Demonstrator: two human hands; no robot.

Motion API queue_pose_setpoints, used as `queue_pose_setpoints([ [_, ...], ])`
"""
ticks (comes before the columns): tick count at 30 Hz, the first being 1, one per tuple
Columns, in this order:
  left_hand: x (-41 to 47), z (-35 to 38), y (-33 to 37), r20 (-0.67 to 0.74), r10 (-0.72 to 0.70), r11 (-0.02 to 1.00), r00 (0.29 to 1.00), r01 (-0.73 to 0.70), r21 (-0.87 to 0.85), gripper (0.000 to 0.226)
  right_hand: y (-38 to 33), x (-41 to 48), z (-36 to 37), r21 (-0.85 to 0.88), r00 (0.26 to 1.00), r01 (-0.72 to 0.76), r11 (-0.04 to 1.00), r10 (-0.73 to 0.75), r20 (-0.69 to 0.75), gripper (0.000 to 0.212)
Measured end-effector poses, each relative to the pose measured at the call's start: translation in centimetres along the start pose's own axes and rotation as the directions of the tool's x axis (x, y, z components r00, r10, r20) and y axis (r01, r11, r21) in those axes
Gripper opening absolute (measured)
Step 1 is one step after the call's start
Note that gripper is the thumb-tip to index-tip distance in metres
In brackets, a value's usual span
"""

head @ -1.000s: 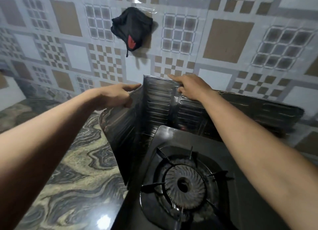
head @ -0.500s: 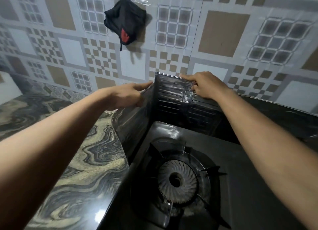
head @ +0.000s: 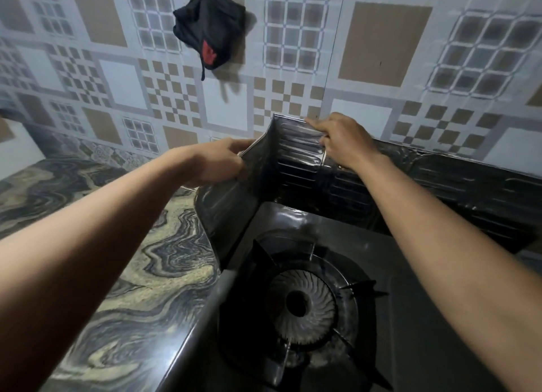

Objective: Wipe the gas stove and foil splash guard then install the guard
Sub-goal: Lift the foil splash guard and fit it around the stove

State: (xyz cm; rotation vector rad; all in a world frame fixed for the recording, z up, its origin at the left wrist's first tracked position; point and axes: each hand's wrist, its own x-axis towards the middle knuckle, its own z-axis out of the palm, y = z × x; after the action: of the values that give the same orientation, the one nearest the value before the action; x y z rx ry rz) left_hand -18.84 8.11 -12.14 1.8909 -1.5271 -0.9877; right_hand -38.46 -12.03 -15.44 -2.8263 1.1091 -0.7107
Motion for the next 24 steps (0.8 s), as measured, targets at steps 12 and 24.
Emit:
queue_pose_setpoints([
  [12, 0.0, 2.1, 0.9, -0.156, 0.005, 0.974, 0.988, 0.031, 0.226, 0.033, -1.2, -0.1, 3.0, -0.283, 0.968, 0.209, 0.936, -0.239, -0.075, 0.074],
  [24, -0.2, 2.8, 1.9, -0.307, -0.040, 0.913, 0.951, 0.159, 0.374, 0.029, -5.3, 3.5, 3.1, -0.028, 0.930, 0.366, 0.930, -0.366, 0.022, 0.046],
])
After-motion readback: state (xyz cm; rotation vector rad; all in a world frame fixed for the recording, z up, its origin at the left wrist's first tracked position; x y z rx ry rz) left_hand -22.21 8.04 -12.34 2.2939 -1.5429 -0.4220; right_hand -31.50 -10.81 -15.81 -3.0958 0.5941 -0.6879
